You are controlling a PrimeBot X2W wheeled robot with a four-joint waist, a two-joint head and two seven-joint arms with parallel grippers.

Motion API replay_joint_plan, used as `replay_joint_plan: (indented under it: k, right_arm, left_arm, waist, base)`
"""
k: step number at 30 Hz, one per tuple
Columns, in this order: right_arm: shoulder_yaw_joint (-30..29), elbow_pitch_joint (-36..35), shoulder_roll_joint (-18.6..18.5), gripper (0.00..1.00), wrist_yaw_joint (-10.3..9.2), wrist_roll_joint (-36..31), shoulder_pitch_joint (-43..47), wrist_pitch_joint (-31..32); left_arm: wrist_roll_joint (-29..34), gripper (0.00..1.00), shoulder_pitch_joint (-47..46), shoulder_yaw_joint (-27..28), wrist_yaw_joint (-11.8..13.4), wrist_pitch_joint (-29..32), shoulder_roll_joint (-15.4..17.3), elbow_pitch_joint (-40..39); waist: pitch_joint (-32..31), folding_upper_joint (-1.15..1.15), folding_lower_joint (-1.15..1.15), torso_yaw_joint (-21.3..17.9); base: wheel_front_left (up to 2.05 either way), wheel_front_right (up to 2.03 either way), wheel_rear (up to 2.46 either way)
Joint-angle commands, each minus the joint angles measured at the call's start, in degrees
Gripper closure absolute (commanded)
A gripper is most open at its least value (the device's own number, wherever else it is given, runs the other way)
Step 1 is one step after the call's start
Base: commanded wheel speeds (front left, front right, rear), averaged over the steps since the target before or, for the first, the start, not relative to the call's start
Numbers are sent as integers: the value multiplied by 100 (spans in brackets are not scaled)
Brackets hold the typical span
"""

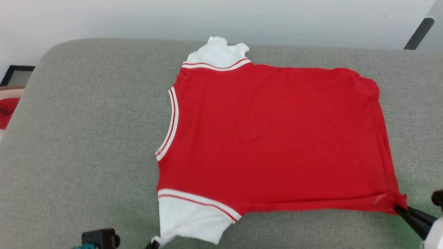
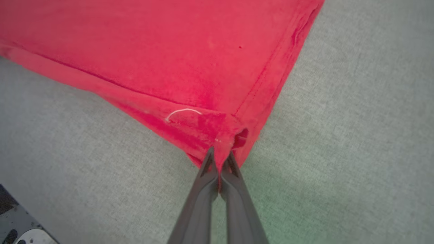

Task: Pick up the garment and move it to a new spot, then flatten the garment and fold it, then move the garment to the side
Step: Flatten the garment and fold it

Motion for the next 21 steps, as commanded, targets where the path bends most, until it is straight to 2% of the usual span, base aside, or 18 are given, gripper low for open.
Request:
replay_joint_plan:
  k: [1,7,15,21]
  right_arm:
    - [-136,-43,-2,100,-7,34,157,44]
    - [-607,-338,72,100,-7,115,684,356]
    - [-1093,-732,276,100,-8,61,785,811]
    - [-1341,-917,441,100,-8,-111,378,1082]
  left_arm:
    - [8,100,116,-10,56,73,51,-60]
    - [13,100,377,-5,228,335,174,-366]
    - [380,100,17,240,359,394,528,-992]
    - [690,100,-795,391,241,627,961,-1280]
  waist:
    - [9,0,0,6]
    - [57,0,0,-25]
    - [147,0,0,-197]
    - [247,0,0,-398]
  base:
    - [0,0,0]
    - [0,0,0]
    - [0,0,0]
    - [0,0,0]
